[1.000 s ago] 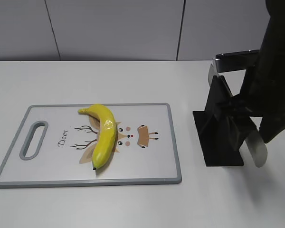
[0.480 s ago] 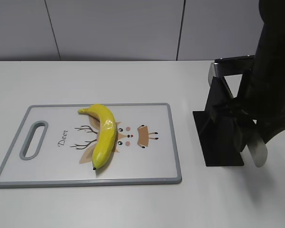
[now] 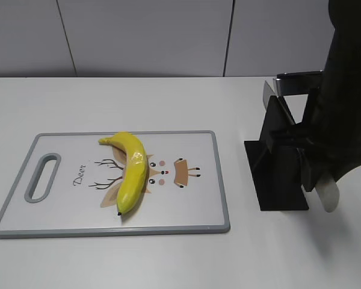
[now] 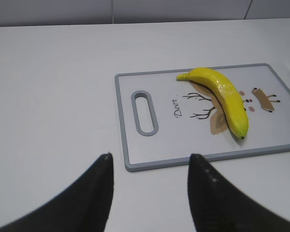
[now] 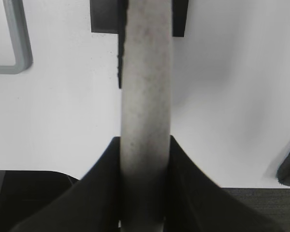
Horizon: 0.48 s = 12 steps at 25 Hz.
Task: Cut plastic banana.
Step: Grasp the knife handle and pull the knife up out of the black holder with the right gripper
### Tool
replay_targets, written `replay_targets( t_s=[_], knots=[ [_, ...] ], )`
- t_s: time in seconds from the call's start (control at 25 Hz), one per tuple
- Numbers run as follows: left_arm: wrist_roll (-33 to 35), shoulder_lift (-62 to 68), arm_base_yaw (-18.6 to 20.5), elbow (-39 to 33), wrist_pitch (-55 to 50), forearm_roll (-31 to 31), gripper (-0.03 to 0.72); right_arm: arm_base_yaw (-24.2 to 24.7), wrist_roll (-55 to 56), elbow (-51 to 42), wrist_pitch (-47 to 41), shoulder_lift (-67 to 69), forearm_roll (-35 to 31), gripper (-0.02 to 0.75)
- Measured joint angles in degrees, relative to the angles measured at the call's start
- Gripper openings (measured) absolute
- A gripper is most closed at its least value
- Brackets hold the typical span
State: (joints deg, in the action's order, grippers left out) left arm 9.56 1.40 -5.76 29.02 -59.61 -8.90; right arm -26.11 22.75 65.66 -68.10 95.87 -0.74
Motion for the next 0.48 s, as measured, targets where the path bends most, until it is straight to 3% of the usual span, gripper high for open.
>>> replay_targets(
  t_s=[0.48],
  knots=[
    [0.0, 0.0, 0.0, 0.0, 0.0, 0.0, 0.477, 0.0, 0.8, 0.0, 0.8, -1.7, -0.1, 0.170]
  ],
)
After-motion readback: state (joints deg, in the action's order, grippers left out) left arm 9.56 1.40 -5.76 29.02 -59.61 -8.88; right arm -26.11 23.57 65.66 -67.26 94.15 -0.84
